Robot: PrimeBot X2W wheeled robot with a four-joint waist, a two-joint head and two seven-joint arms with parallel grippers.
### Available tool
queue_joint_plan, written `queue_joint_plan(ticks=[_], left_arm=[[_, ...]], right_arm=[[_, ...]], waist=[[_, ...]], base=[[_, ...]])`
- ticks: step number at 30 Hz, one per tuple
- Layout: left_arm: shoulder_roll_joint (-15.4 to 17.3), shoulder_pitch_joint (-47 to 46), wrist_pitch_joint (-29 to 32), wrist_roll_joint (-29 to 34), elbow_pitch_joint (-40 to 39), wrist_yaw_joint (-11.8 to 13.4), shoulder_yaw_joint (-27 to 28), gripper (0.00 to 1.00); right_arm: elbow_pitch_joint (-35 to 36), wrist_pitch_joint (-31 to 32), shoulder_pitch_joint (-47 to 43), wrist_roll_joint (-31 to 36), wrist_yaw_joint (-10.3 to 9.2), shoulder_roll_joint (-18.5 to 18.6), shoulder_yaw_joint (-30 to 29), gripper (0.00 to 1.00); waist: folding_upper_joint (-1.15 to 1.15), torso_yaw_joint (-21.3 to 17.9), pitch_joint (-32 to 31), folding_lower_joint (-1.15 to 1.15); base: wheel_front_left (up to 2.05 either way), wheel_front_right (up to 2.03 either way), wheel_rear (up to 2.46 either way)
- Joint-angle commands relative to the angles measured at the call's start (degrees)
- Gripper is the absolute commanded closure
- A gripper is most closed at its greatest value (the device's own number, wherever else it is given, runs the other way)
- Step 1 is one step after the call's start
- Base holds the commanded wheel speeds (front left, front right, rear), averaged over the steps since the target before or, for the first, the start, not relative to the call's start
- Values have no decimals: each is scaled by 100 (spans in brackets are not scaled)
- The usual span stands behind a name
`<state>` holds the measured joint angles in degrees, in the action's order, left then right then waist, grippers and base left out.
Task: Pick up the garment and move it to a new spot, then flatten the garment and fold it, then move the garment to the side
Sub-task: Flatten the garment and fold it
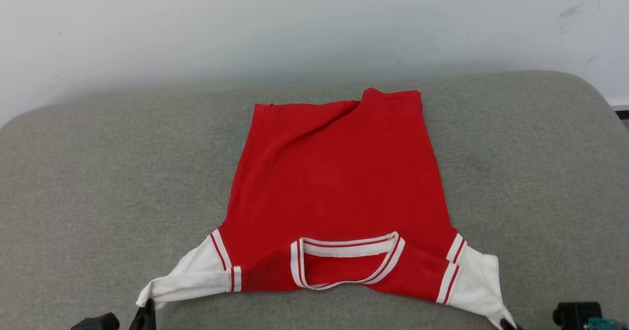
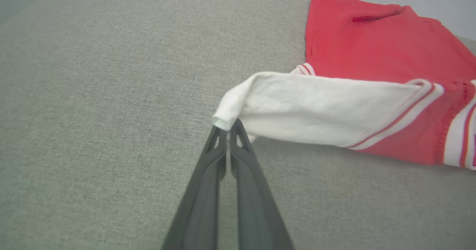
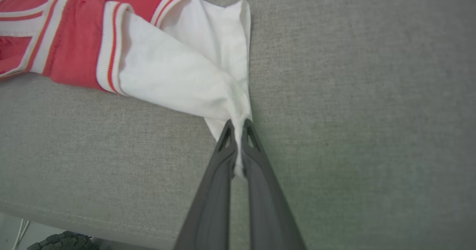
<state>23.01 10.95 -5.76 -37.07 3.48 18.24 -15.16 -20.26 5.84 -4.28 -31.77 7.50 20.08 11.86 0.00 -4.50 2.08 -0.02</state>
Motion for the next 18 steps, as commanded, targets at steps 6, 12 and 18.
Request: queue_joint_plan(ticks=[6,12,18], left_arm=[[-20,-145,-30,110,-204,21,-117,100],[-38,-390,-71,240,-364,-32,-248,100],[-39,-668,-156,416,-610,-25,-343,100]], right_arm=[[779,687,-608,600,-2,-441,-663,0],[1498,716,-156,714,-2,-582,-1175,0],[1229,681,1081,579,-2,-568,-1790,0]], waist=[[0,160,117,2],[0,323,262,2],[0,548,617,2]], base=[[0,0,0],[0,0,0],[0,0,0]])
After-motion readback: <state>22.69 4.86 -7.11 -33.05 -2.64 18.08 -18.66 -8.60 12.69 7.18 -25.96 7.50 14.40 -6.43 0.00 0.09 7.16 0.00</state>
